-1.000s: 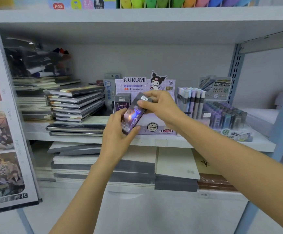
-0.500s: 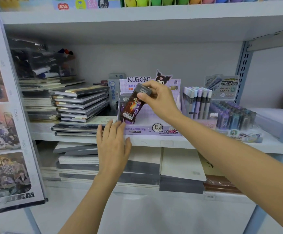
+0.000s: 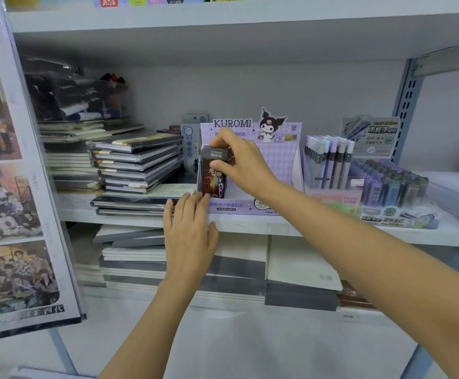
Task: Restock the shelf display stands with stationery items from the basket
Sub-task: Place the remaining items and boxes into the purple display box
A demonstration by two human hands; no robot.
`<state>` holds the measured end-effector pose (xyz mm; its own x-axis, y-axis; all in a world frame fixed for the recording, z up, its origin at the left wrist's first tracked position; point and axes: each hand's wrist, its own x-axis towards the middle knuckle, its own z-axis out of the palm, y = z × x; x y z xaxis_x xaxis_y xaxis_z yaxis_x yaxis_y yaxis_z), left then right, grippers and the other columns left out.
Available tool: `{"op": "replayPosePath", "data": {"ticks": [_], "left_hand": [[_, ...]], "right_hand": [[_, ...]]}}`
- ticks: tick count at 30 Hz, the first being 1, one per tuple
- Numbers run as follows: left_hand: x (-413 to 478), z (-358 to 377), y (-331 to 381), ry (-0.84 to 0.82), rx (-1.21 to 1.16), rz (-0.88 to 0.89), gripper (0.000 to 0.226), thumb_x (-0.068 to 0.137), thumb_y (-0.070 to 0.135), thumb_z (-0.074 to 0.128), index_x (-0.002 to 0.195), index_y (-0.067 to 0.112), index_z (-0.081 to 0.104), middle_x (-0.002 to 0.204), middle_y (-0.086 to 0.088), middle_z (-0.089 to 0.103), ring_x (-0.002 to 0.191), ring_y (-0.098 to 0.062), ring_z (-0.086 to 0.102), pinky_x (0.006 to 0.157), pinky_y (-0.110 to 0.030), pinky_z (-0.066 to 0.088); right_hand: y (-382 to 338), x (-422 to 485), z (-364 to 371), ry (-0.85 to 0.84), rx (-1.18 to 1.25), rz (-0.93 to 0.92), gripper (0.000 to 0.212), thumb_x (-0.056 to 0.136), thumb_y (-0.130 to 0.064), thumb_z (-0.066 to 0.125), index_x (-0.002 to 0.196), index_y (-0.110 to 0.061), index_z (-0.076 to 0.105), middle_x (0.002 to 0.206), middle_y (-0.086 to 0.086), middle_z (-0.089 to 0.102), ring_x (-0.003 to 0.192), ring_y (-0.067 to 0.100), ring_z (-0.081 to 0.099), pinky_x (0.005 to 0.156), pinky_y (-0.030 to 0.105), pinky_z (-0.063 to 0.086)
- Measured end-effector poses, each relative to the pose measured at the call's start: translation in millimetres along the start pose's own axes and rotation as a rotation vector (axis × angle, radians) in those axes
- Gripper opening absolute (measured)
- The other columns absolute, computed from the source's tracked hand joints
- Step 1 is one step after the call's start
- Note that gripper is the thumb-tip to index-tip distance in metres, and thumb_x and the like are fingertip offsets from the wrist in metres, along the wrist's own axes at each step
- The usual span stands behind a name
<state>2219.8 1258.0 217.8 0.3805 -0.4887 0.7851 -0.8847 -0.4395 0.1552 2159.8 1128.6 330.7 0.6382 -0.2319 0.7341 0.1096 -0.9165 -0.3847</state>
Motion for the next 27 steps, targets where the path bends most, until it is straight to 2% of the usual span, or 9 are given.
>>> {"op": "replayPosePath", "data": {"ticks": [3, 7, 12, 14, 16, 18, 21, 24, 27], "left_hand": [[-0.3, 0.9, -0.3, -0.006, 0.007, 0.006, 0.052, 0.082, 0.011, 0.065, 0.133, 0.005, 0.055, 0.136, -0.014, 0.053, 0.131, -0.031, 0.046, 0.116, -0.053, 0.022], [-0.3, 0.6, -0.3, -0.018, 0.018, 0.010, 0.054, 0.081, 0.010, 0.066, 0.133, 0.004, 0.054, 0.136, -0.014, 0.054, 0.130, -0.032, 0.047, 0.115, -0.054, 0.022], [-4.7, -1.8, 0.3, -0.036, 0.037, 0.030, 0.060, 0.083, 0.011, 0.064, 0.139, 0.000, 0.046, 0.145, -0.016, 0.046, 0.139, -0.034, 0.035, 0.118, -0.054, 0.016], [-13.5, 0.6, 5.3, 0.010, 0.034, 0.030, 0.061, 0.081, 0.007, 0.063, 0.138, -0.003, 0.046, 0.146, -0.020, 0.043, 0.140, -0.038, 0.032, 0.118, -0.053, 0.017], [-34.0, 9.4, 14.0, 0.048, 0.003, 0.041, 0.061, 0.077, 0.004, 0.063, 0.136, -0.004, 0.047, 0.142, -0.024, 0.044, 0.135, -0.041, 0.036, 0.114, -0.053, 0.024], [-65.7, 24.9, 23.7, 0.029, -0.084, 0.036, 0.059, 0.077, 0.002, 0.063, 0.134, -0.003, 0.049, 0.136, -0.023, 0.048, 0.127, -0.041, 0.041, 0.109, -0.051, 0.029], [-130.8, 60.0, 35.3, -0.120, -0.196, -0.007, 0.054, 0.073, -0.004, 0.065, 0.126, -0.005, 0.054, 0.126, -0.023, 0.053, 0.113, -0.041, 0.050, 0.099, -0.047, 0.038], [-210.8, 99.0, 41.3, -0.446, -0.281, -0.095, 0.053, 0.072, -0.010, 0.064, 0.124, -0.002, 0.057, 0.124, -0.020, 0.056, 0.107, -0.039, 0.055, 0.089, -0.043, 0.044], [-291.5, 130.9, 42.0, -0.836, -0.253, -0.181, 0.056, 0.087, 0.001, 0.051, 0.142, 0.006, 0.041, 0.148, -0.011, 0.040, 0.134, -0.028, 0.039, 0.110, -0.034, 0.029]], "right_hand": [[4.3, -2.0, 3.8, 0.035, -0.033, -0.023, 0.022, 0.084, -0.008, 0.071, 0.104, -0.008, 0.062, 0.100, -0.005, 0.060, 0.089, 0.011, 0.055, 0.081, 0.036, 0.052], [4.3, -5.7, 11.3, 0.035, -0.160, -0.067, 0.027, 0.087, -0.010, 0.069, 0.114, -0.012, 0.065, 0.113, 0.004, 0.051, 0.102, 0.017, 0.052, 0.082, 0.039, 0.051], [0.1, -27.7, 1.7, 0.046, -0.151, -0.047, 0.039, 0.092, -0.017, 0.063, 0.131, -0.014, 0.057, 0.124, 0.004, 0.048, 0.119, 0.015, 0.046, 0.097, 0.034, 0.045], [-5.6, -56.2, 1.7, 0.144, -0.080, -0.102, 0.034, 0.093, -0.013, 0.060, 0.126, -0.009, 0.059, 0.119, 0.005, 0.053, 0.110, 0.016, 0.051, 0.091, 0.027, 0.046], [-9.1, -95.6, 5.2, 0.216, 0.025, -0.116, 0.021, 0.093, -0.011, 0.058, 0.113, -0.009, 0.064, 0.107, 0.000, 0.060, 0.092, 0.011, 0.057, 0.078, 0.021, 0.046], [-4.2, -141.3, 11.3, 0.198, 0.136, -0.072, 0.013, 0.093, -0.012, 0.056, 0.102, -0.011, 0.066, 0.093, -0.006, 0.064, 0.076, 0.008, 0.058, 0.067, 0.020, 0.046], [22.5, -216.4, 28.8, 0.076, 0.202, 0.092, 0.014, 0.094, -0.014, 0.053, 0.093, -0.009, 0.066, 0.077, -0.005, 0.064, 0.062, 0.014, 0.059, 0.057, 0.030, 0.048], [60.7, -292.0, 52.6, -0.124, 0.195, 0.357, 0.013, 0.095, -0.014, 0.056, 0.090, -0.009, 0.066, 0.068, 0.000, 0.065, 0.057, 0.018, 0.058, 0.058, 0.038, 0.050], [98.6, -365.0, 75.6, -0.432, 0.168, 0.618, 0.015, 0.096, -0.018, 0.055, 0.094, -0.011, 0.068, 0.075, -0.001, 0.067, 0.063, 0.014, 0.059, 0.067, 0.035, 0.052]]}}
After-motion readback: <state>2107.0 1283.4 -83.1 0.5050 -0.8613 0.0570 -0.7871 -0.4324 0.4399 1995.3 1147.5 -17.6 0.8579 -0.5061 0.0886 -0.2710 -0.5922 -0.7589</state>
